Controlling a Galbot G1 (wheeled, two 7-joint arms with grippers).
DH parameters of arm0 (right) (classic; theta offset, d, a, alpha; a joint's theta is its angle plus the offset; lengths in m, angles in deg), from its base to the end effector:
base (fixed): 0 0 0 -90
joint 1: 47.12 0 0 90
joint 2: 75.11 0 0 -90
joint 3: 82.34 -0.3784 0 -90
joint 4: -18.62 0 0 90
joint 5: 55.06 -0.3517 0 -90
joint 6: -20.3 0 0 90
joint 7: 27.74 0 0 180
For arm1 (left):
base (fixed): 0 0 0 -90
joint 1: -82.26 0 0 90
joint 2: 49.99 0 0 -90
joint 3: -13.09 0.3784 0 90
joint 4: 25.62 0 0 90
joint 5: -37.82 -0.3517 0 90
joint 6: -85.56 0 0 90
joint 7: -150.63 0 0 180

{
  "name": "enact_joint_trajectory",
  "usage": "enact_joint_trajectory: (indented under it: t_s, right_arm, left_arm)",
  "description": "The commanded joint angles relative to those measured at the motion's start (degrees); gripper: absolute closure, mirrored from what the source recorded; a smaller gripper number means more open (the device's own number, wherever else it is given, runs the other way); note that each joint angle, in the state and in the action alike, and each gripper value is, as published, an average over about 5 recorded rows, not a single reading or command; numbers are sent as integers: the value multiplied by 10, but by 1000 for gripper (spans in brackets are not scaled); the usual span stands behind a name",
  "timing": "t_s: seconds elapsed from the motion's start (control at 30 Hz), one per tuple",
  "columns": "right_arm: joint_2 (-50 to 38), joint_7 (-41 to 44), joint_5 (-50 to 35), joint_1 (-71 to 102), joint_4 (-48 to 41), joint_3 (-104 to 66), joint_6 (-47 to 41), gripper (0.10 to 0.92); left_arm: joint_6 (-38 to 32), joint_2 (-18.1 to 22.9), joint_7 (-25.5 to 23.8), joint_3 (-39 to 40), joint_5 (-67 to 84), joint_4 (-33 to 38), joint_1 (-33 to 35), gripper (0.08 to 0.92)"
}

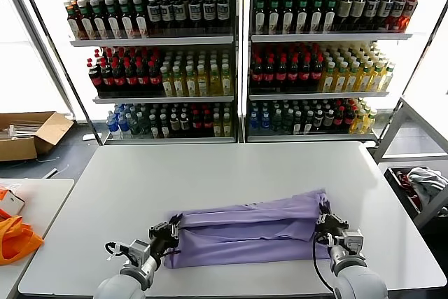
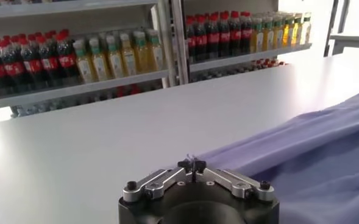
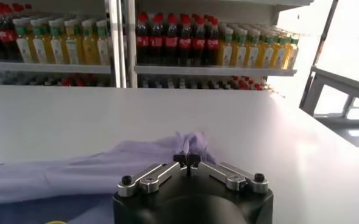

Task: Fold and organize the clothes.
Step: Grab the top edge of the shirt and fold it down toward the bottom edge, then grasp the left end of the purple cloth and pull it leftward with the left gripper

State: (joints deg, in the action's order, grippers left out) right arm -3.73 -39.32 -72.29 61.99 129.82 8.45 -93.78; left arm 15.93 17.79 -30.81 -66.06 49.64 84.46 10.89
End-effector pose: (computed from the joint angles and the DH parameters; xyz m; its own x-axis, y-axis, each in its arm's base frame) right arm 0.2314 -0.0759 -0.3336 -0.9185 0.0846 0.3863 0.0579 0.9951 -0.0802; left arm 0.2237 0.0399 -0.3519 -0.8772 0.2632 0.4015 0.3198 0.9441 0.0800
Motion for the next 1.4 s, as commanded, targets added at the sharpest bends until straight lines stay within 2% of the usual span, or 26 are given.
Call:
enact_joint_trajectory:
  t_s: [0.03, 0.2, 0.3, 0.37, 0.6, 0.8, 1.07, 1.17, 1.4]
  right_arm:
    - [7, -5, 15, 36, 11, -2, 1, 917]
    - [7, -4, 25, 32, 1, 7, 6, 917]
    - [7, -4, 27, 30, -3, 10, 10, 908]
    - [7, -3, 26, 29, -1, 9, 13, 875]
    - [-20, -3, -22, 40, 79, -54, 6, 678]
    - [-67, -11, -96, 43, 136, -115, -9, 505]
    - [-62, -24, -86, 55, 135, -84, 6, 272]
    - [-59, -23, -73, 56, 131, -73, 14, 217]
    - [-59, -23, -70, 54, 138, -72, 18, 203]
  left_arm:
    - [-7, 11, -11, -2, -41, 6, 25, 916]
    - [-12, 15, -12, -2, -52, 4, 16, 906]
    - [-15, 15, -11, -2, -53, 7, 11, 852]
    - [-18, 15, -9, -4, -55, 11, 10, 794]
    - [-4, 27, 24, -10, -61, 70, 30, 595]
    - [13, 97, 70, -14, -60, 92, 59, 422]
    - [11, 173, 72, -31, -55, 64, 78, 206]
    - [9, 181, 72, -34, -52, 54, 78, 181]
    - [12, 188, 72, -40, -44, 29, 71, 177]
